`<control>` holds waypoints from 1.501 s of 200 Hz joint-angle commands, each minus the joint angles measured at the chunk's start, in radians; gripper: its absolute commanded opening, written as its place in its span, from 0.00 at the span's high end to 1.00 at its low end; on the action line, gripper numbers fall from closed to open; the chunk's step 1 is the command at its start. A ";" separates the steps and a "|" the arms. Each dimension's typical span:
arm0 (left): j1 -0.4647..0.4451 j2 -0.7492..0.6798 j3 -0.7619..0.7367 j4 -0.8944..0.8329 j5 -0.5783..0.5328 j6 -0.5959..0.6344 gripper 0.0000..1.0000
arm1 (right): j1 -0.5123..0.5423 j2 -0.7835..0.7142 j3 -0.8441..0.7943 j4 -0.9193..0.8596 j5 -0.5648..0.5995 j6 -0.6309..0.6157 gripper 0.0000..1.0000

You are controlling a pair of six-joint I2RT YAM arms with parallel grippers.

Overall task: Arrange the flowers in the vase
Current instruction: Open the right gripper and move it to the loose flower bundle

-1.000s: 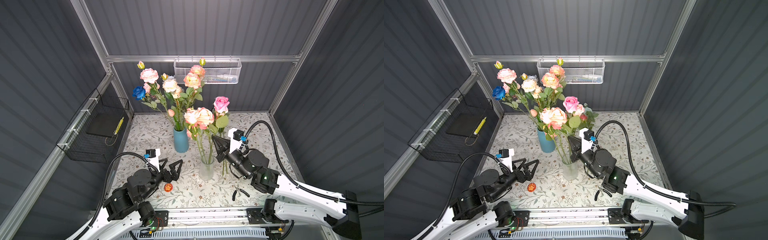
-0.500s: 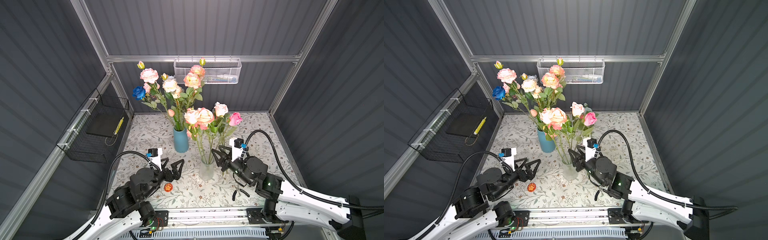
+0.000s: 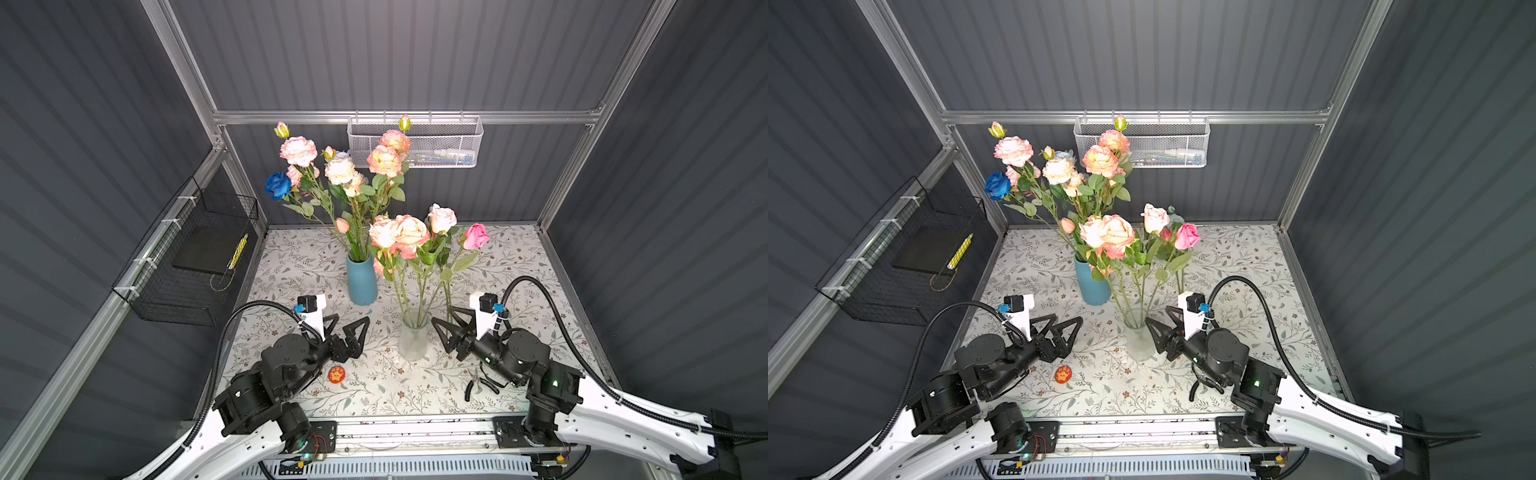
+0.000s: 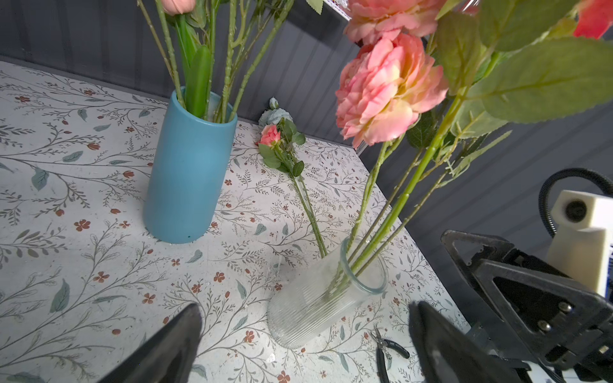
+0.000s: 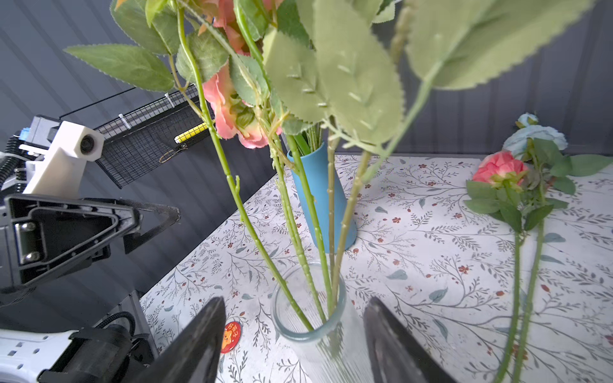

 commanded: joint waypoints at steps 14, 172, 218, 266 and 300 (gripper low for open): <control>-0.004 -0.016 -0.007 0.013 -0.009 0.025 0.00 | 0.002 -0.058 -0.059 -0.123 0.100 0.061 0.30; -0.004 -0.047 -0.030 -0.014 -0.010 0.010 0.00 | -0.554 0.715 0.277 -0.312 -0.211 0.198 0.63; -0.005 -0.053 -0.032 -0.018 -0.005 0.001 0.00 | -0.713 1.060 0.593 -0.418 -0.290 0.179 0.69; -0.005 -0.074 -0.034 -0.031 -0.009 -0.003 0.00 | -0.745 1.292 0.865 -0.554 -0.291 0.150 0.66; -0.004 -0.062 -0.035 -0.018 -0.005 -0.002 0.00 | -0.745 1.391 0.987 -0.630 -0.282 0.153 0.62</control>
